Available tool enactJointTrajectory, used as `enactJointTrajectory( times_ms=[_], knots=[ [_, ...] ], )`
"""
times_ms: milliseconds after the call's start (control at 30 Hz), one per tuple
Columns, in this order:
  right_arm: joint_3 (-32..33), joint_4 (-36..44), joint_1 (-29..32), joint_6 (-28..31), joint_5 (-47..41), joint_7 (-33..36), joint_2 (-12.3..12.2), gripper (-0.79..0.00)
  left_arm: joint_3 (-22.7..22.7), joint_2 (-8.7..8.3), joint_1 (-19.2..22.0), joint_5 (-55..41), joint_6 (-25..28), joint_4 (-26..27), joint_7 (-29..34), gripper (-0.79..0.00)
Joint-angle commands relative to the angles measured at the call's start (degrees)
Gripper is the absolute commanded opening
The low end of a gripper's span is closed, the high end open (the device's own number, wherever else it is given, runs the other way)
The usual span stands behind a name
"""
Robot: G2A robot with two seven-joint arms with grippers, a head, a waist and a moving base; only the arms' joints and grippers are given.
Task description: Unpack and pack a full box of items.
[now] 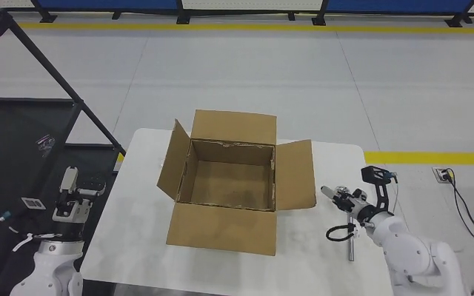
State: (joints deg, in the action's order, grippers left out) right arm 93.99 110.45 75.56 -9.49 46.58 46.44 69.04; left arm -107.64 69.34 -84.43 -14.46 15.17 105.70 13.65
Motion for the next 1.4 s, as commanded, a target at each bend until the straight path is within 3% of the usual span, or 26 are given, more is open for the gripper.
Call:
enactJointTrajectory(
  times_ms=[0, 67, 400, 467, 567, 667, 833, 1067, 1100, 1200, 1267, 1367],
  knots=[
    [0.9, 1.8, 3.4, -2.0, 2.7, 1.0, -0.2, 0.000, 0.5, -0.02, 0.4, 0.6, -0.3, 0.2, 0.2, 0.000],
    [1.1, 2.6, 5.0, -4.2, 5.4, 2.8, -0.3, 0.000, 1.0, -0.05, 0.9, 1.3, -0.6, 0.5, 0.6, 0.000],
    [1.1, 2.6, 5.0, -4.2, 5.4, 2.8, -0.3, 0.000, 3.8, -0.01, 1.6, 6.9, -0.9, 1.8, -0.6, 0.000],
    [-0.7, 2.7, 5.1, -3.2, 9.1, 2.5, -0.4, 0.000, 4.3, 0.03, 1.6, 7.4, -0.8, 2.2, -0.8, 0.000],
    [-4.3, 1.6, 2.7, -8.9, 16.7, 6.2, -0.4, 0.000, 4.5, 0.09, 1.4, 7.0, -0.4, 2.9, -1.1, 0.000],
    [-6.0, -1.6, -1.3, -8.4, 20.7, 13.2, -0.6, 0.000, 4.4, 0.13, 0.8, 6.2, 0.1, 3.6, -1.1, 0.000],
    [-5.5, -10.8, -8.0, -0.2, 18.8, 22.1, -1.2, 0.000, 4.3, 0.13, 0.3, 5.6, 0.4, 3.9, -0.6, 0.000],
    [-4.1, -22.6, -13.3, 4.9, 15.3, 23.5, -1.6, -0.003, 4.3, 0.13, 0.3, 5.6, 0.4, 3.9, -0.6, 0.000],
    [-4.1, -23.4, -13.6, 5.3, 15.4, 23.7, -1.7, -0.043, 4.3, 0.13, 0.3, 5.6, 0.4, 3.9, -0.6, 0.000],
    [-4.8, -24.6, -14.0, 5.4, 16.0, 23.7, -1.8, -0.012, 4.3, 0.13, 0.3, 5.6, 0.4, 3.9, -0.6, 0.000],
    [-5.1, -25.0, -14.0, 5.4, 16.2, 23.5, -1.8, -0.126, 4.3, 0.13, 0.3, 5.6, 0.4, 3.9, -0.6, 0.000],
    [-5.0, -25.3, -13.9, 5.3, 15.8, 23.2, -1.9, -0.160, 4.3, 0.13, 0.3, 5.6, 0.4, 3.9, -0.6, 0.000]
  ],
)
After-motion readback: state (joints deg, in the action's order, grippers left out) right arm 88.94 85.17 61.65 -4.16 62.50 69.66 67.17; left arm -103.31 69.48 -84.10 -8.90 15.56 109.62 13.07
